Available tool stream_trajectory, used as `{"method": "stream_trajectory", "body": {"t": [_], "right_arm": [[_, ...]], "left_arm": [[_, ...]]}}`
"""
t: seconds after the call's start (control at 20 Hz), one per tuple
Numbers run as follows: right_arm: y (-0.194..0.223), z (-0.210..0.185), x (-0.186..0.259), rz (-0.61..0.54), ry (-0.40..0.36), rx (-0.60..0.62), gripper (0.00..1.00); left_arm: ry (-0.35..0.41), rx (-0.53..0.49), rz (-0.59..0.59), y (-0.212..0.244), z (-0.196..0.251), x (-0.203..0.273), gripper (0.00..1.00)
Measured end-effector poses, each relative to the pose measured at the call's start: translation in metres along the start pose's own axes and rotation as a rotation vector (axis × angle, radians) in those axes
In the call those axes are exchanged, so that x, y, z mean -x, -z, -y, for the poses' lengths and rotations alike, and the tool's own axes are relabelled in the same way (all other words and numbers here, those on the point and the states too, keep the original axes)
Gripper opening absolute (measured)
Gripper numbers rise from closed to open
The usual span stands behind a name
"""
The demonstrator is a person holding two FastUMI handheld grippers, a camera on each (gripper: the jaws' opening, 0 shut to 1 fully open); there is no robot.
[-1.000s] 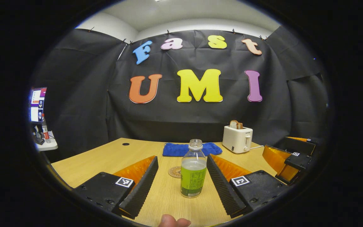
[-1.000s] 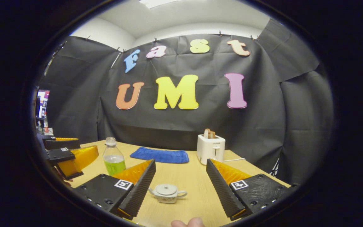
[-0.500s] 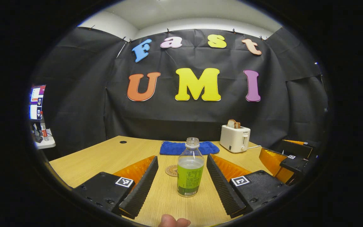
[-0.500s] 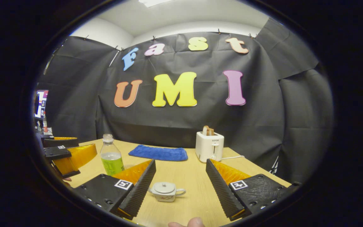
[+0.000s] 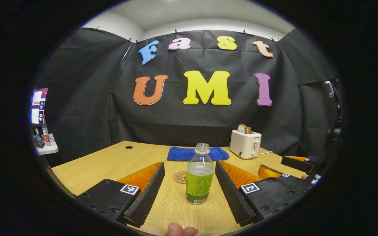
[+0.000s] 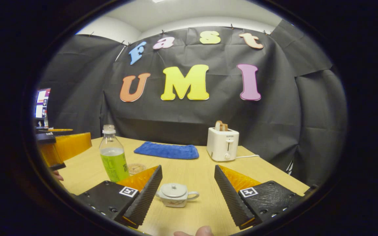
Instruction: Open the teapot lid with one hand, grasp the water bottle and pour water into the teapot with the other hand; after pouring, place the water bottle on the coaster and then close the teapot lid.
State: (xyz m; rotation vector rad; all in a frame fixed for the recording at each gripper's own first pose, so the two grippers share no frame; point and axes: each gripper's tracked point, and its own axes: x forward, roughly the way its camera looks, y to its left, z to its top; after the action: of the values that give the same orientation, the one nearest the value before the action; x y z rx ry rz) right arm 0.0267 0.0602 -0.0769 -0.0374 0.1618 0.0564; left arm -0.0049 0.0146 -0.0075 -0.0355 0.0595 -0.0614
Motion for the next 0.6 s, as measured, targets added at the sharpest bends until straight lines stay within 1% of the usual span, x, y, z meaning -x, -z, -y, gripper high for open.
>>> {"method": "stream_trajectory", "body": {"t": [0.6], "right_arm": [[0.035,-0.018,-0.045,-0.099,-0.025,0.011,0.97]], "left_arm": [[-0.014,0.005,0.002,-0.003,-0.011,0.001,0.96]]}}
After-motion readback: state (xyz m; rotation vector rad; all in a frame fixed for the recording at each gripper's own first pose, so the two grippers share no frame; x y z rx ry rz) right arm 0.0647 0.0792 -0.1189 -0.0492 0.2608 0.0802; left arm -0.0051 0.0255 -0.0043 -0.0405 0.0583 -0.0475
